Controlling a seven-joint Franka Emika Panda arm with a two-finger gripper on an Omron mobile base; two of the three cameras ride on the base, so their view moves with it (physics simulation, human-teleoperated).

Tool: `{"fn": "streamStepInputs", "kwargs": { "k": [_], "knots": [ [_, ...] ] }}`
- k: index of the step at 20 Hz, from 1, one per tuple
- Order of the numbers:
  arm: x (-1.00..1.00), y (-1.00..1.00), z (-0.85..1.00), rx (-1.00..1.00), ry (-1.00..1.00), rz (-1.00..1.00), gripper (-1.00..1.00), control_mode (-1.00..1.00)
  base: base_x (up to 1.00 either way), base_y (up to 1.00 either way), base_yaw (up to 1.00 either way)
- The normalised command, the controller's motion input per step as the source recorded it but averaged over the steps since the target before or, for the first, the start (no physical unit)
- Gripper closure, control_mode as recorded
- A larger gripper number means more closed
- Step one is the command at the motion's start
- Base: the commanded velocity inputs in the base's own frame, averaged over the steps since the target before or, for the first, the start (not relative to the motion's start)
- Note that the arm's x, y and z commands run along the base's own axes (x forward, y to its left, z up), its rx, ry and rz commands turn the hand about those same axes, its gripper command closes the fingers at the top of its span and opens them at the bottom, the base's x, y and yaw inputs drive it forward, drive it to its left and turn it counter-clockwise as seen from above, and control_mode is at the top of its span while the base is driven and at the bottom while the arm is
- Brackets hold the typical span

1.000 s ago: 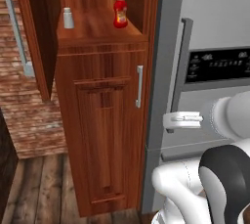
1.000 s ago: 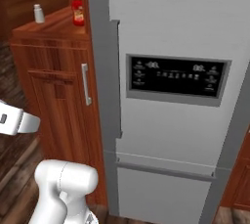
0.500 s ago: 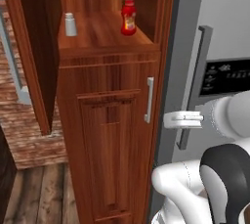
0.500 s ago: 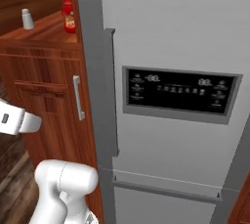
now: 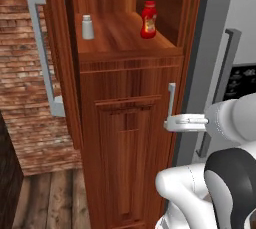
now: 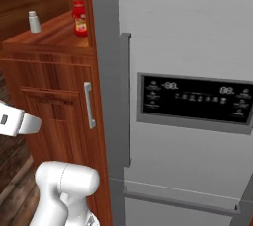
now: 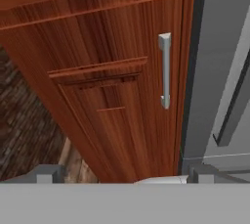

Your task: Collect the turmeric, ketchup, and shaker from the cabinet and place them next to the stove.

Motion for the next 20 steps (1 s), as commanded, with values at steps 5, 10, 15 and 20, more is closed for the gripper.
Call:
{"fn": "streamStepInputs", "kwargs": {
  "k": [5,10,15,20],
  "knots": [
    [0.0,0.0,0.0,0.0,0.0,0.0,-1.0,1.0,0.58,0.13,0.0],
    [0.0,0.0,0.0,0.0,0.0,0.0,-1.0,1.0,0.57,0.15,0.0],
    [0.0,0.0,0.0,0.0,0.0,0.0,-1.0,1.0,0.42,0.22,0.0],
    [0.0,0.03,0.15,0.0,-0.14,0.03,-1.0,-1.0,0.04,0.08,0.0]
  ]
}}
